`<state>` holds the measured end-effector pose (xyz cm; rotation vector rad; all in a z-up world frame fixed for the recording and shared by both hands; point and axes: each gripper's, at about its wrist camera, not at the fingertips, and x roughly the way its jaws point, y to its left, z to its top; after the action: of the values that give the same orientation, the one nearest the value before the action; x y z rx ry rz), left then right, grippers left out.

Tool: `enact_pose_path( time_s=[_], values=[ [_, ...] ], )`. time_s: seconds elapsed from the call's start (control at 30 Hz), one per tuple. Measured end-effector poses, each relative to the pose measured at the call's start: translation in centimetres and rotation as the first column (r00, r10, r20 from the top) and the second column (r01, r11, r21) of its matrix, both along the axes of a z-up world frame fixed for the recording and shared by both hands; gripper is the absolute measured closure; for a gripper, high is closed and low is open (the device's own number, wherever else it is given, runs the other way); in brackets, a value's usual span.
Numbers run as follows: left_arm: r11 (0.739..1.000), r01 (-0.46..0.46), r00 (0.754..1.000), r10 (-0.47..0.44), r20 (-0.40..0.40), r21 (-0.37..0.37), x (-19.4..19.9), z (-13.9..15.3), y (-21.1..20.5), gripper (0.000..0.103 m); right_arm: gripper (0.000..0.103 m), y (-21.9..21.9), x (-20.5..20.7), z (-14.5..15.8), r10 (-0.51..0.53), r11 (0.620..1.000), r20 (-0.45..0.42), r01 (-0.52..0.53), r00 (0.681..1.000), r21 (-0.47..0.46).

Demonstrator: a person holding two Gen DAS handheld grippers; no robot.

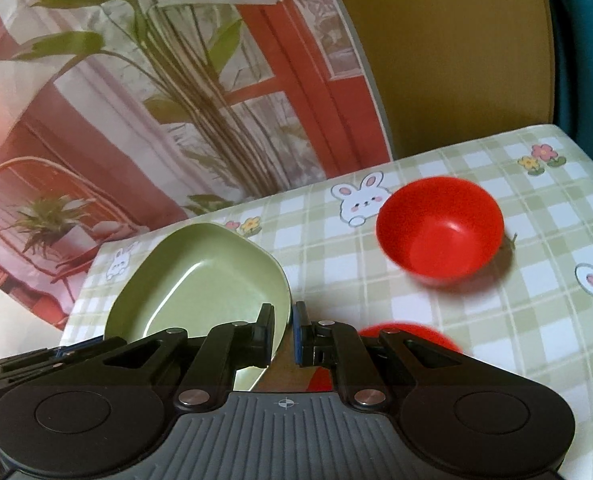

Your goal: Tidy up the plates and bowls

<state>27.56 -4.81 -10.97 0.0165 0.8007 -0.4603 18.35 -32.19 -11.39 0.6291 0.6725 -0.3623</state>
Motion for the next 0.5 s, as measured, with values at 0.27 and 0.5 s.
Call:
enact_pose_path(
  time_s=[0.27,0.5],
  values=[
    [0.999,-0.034,0.999,0.034,0.006,0.011,-2.1,-1.4,2.0,0.089,0.094,2.8,-1.2,-0.9,0.017,1.0,-0.003,-0.017,1.0,0.004],
    [0.998,-0.054,0.999,0.054,0.002,0.021,-3.8,-2.3,3.2,0.089,0.093,4.4,-1.5,-1.3,0.038,0.999,-0.021,-0.038,0.999,-0.003]
  ],
)
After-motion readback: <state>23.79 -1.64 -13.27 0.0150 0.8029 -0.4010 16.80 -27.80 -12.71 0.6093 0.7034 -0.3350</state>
